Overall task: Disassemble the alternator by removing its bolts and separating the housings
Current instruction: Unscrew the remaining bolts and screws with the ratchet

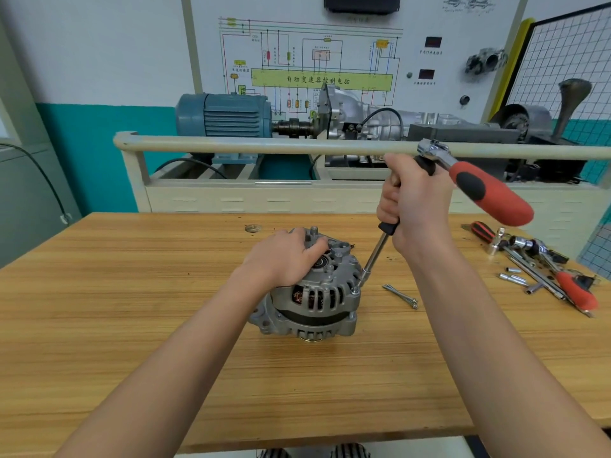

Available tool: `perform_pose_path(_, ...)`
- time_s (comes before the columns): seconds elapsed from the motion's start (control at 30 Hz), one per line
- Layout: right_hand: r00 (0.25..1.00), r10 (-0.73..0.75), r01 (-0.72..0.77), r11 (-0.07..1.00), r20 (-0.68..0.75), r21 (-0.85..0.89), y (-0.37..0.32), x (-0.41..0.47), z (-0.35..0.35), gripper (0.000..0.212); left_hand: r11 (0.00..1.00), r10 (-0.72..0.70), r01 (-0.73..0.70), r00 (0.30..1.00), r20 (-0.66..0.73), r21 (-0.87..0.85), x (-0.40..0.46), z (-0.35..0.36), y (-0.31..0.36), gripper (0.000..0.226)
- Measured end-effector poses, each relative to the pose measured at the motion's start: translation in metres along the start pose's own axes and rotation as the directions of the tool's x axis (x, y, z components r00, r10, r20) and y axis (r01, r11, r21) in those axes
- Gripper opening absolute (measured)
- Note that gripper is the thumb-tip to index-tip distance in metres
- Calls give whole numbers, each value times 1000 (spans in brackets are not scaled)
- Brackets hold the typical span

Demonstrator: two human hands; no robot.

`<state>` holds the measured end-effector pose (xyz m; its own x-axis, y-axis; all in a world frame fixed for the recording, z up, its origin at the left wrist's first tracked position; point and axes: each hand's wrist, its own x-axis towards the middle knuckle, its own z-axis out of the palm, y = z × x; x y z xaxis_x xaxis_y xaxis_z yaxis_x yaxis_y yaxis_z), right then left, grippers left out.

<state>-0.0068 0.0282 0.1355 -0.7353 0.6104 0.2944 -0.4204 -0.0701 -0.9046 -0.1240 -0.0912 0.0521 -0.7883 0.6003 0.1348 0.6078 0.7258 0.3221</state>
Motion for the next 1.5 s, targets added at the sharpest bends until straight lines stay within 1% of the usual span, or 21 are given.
perform_pose_path(0.13,1000,20,-20,1000,-11,12,0,-1,3,70,1000,20,-20,1000,0,-11,1,-1,-1,69)
perform_pose_path(0.2,999,33,-33,999,-40,11,2,-2,4,68,999,29,-30,1000,-4,-14,2,-1,-1,70)
perform_pose_path(0.3,998,25,-23,999,-62,37,5,-2,4,54,999,48,-48,999,-7,-19,2,-2,-2,70)
perform_pose_path(0.4,995,24,-20,999,-96,46,6,-1,3,46,998,65,-65,997,-29,-8,1,-4,0,67)
perform_pose_path(0.47,992,25,-19,998,-125,53,8,1,3,36,997,73,-72,995,-68,14,-1,-5,3,59)
perform_pose_path(0.53,991,14,-8,999,-136,51,10,1,4,18,999,46,-44,992,-117,17,-4,-6,11,47)
perform_pose_path(0.6,992,-9,10,1000,-129,7,11,2,4,17,1000,-4,6,987,-160,13,-7,-6,24,36)
perform_pose_path(0.67,992,-23,16,998,-124,-58,12,3,7,33,998,-49,53,984,-173,23,-8,-4,39,33)
perform_pose_path(0.7,992,-22,12,997,-123,-80,13,4,10,37,997,-66,70,985,-159,18,-8,-2,47,34)
perform_pose_path(0.73,992,-21,9,996,-126,-91,14,4,12,39,996,-83,87,987,-138,22,-8,1,53,35)
perform_pose_path(0.8,989,-35,22,996,-144,-88,15,4,17,40,990,-99,111,987,-127,88,-9,8,59,37)
perform_pose_path(0.87,985,-52,42,997,-167,-62,16,2,20,38,984,-100,123,980,-173,127,-10,12,59,36)
perform_pose_path(0.93,982,-87,78,995,-170,-59,18,-1,23,37,984,-105,129,976,-190,122,-11,14,58,34)
perform_pose_path(1.03,982,-162,149,980,-97,-133,20,-5,27,38,983,-123,145,976,-182,114,-12,13,59,30)
perform_pose_path(1.13,982,-186,177,965,-25,-192,19,-5,31,41,976,-170,190,971,-165,109,-13,14,62,31)
perform_pose_path(1.23,984,-170,175,974,45,-146,19,-7,28,42,972,-198,214,969,-149,98,-10,15,62,35)
perform_pose_path(1.33,984,-139,151,983,112,-104,18,-7,27,45,968,-225,236,967,-124,86,-6,16,60,31)
perform_pose_path(1.5,982,-112,128,986,149,-106,17,-3,23,43,950,-286,296,953,-96,101,-4,10,63,24)
